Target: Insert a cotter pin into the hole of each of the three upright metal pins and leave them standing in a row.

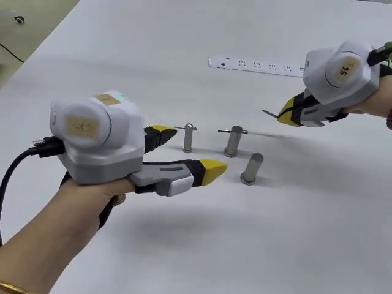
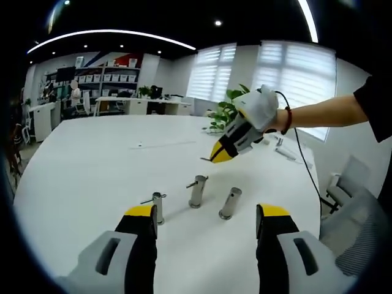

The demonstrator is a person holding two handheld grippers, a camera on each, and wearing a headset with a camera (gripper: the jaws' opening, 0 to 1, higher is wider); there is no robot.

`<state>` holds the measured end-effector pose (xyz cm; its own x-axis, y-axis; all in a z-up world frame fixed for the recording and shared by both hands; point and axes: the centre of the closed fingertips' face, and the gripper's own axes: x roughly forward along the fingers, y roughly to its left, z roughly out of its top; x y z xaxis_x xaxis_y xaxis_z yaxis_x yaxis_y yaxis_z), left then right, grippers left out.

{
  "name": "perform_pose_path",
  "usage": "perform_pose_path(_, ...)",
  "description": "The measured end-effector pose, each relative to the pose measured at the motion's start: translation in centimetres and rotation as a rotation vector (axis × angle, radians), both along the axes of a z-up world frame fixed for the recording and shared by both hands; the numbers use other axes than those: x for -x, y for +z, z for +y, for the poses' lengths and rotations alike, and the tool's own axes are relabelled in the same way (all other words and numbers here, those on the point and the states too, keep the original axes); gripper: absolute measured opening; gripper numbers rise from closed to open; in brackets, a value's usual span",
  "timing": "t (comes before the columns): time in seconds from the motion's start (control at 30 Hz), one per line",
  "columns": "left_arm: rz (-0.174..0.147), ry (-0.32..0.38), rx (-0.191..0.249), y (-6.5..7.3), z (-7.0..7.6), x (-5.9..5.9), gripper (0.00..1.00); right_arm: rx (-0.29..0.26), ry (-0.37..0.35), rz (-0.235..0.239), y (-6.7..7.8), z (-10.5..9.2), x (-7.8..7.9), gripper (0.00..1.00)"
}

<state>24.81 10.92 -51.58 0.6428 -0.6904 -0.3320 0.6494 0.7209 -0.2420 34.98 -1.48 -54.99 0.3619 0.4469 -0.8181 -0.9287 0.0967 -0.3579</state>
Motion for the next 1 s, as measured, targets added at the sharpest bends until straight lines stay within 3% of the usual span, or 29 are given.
perform_pose_path(0.33,0.021,-0.009,0.023,0.7,-0.3,-0.7,0.43,-0.053,0.105,-0.053,2.2,3.2,2.7,0.0)
perform_pose_path(0.73,0.044,-0.013,0.035,1.0,-1.5,-0.9,0.29,-0.055,0.25,-0.096,3.1,5.7,6.0,0.0)
perform_pose_path(1.0,0.075,-0.017,0.088,1.3,-2.4,-0.8,0.21,-0.058,0.331,-0.122,3.7,7.2,7.6,0.0)
